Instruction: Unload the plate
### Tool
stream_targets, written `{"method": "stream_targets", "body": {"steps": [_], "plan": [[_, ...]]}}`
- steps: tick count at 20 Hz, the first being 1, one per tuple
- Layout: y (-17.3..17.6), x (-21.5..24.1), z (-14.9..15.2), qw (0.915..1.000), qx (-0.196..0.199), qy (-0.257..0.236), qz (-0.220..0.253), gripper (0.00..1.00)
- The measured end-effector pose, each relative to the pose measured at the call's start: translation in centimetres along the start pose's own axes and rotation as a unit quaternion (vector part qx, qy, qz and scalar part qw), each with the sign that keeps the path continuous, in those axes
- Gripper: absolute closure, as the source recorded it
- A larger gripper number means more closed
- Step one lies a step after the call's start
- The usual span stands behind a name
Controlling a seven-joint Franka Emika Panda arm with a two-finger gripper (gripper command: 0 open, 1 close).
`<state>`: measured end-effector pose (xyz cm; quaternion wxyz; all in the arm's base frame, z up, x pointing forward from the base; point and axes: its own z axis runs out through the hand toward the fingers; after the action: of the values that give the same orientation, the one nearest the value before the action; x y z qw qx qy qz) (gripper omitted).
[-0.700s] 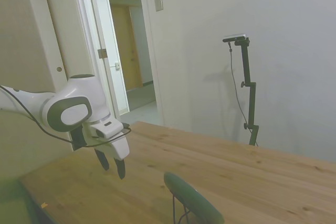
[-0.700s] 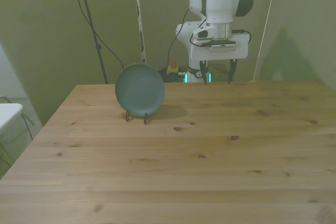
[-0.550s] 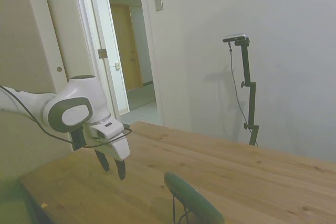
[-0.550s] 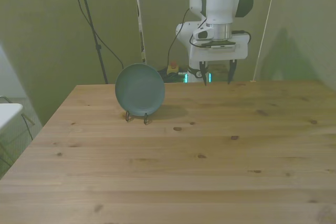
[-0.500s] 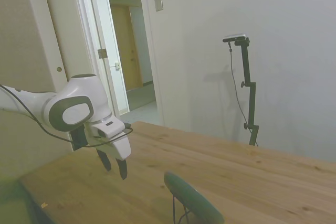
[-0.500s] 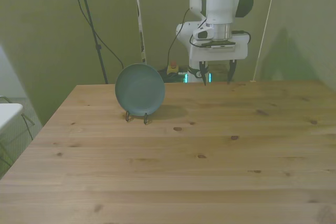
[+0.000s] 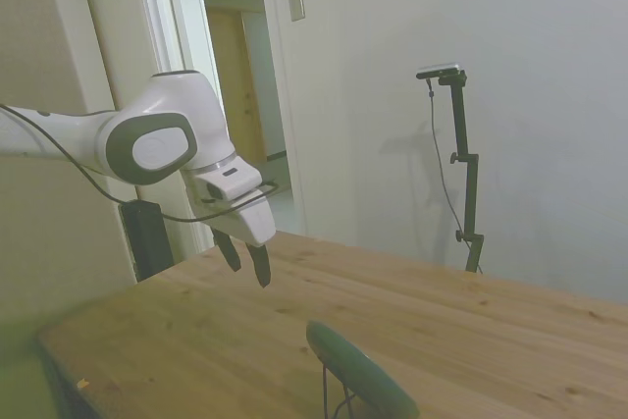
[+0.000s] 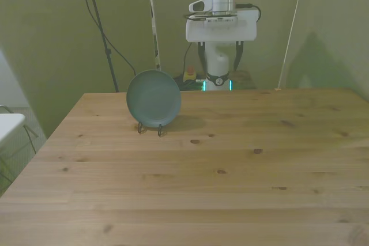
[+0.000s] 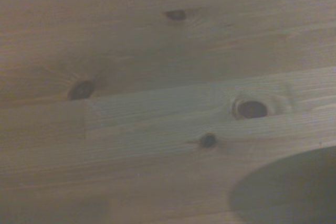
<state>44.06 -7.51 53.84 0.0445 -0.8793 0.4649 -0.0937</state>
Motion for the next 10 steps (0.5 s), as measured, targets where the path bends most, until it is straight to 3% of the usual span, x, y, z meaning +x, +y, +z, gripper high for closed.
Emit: {"method": "stream_targets", "body": {"steps": [6,10], "plan": [[1.3,5.8,-2.3,0.9991,-0.017,-0.006,0.039,0.0],[1.8,7.0,-2.6,0.9993,-0.028,-0.005,0.025,0.0]]}}
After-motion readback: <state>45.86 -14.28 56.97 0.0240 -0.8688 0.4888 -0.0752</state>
